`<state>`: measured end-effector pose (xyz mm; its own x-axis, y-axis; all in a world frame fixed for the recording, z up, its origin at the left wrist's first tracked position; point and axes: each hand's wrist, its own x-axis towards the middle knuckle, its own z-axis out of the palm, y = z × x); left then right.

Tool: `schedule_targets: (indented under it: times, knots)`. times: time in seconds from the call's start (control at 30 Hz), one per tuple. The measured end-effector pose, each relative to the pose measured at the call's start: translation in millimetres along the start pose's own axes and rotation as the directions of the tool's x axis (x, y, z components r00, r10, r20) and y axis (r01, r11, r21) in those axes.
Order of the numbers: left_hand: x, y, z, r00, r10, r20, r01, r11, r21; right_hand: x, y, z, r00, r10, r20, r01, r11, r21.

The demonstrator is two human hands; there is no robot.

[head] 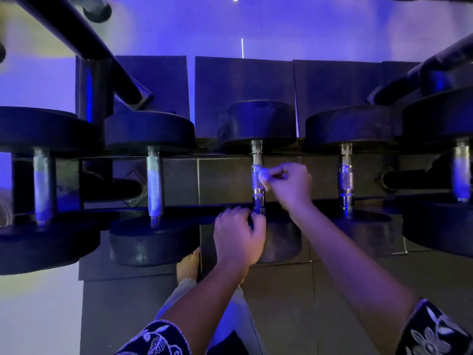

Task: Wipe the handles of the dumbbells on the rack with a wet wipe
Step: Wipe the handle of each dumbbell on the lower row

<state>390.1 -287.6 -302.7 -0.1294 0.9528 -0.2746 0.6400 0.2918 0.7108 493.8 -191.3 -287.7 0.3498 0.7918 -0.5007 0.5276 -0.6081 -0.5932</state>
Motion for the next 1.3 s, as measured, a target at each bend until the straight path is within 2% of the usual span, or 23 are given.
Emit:
schedule_targets:
  times: [0.13, 0.3, 0.47, 0.67, 0.87, 0.97, 1.1, 1.23, 1.3]
  knots:
    - [0.2, 1.2, 1.1, 1.000, -0.011, 0.011, 0.011, 1.000, 0.002, -8.1, 14.1, 1.5, 0.999, -0.042, -0.003, 0.042, 0.998, -0.046]
    - [-0.7, 2.7, -1.1, 0.999, -0.021, 0.031, 0.021, 1.000, 0.006, 12.2, -9.2, 2.9, 0.998, -0.023, -0.061, 0.025, 0.999, 0.031]
    - [-1.7, 5.4, -3.1, 0.999, -0.041, 0.032, 0.040, 0.999, 0.034, -7.6, 4.5, 3.0, 0.994, -0.109, -0.009, 0.108, 0.990, -0.091]
    - [-2.2, 8.2, -3.2, 0.997, -0.067, 0.048, 0.066, 0.998, 0.010, 4.0, -8.3, -0.5, 0.999, 0.014, -0.046, -0.015, 1.000, -0.017]
    - [-2.7, 6.6, -3.8, 0.997, -0.058, 0.047, 0.057, 0.998, 0.028, -12.1, 4.9, -1.2, 0.994, -0.107, 0.023, 0.109, 0.983, -0.145]
    - [-2.7, 7.9, -2.7, 0.997, -0.060, 0.046, 0.059, 0.998, 0.029, -7.3, 2.8, -0.3, 0.997, -0.066, -0.030, 0.063, 0.992, -0.110]
    - [-2.6, 6.1, -3.0, 0.997, -0.062, 0.052, 0.061, 0.998, 0.031, 6.7, -7.3, 2.9, 0.996, 0.032, -0.089, -0.029, 0.999, 0.030]
    - [-2.5, 5.8, -4.0, 0.998, -0.055, 0.037, 0.053, 0.998, 0.043, -7.8, 2.4, 1.4, 0.995, -0.093, -0.025, 0.090, 0.991, -0.101]
    - [-2.2, 7.5, -3.4, 0.999, -0.048, 0.018, 0.047, 0.998, 0.046, -7.9, 5.7, 1.4, 0.997, -0.060, -0.040, 0.057, 0.995, -0.084]
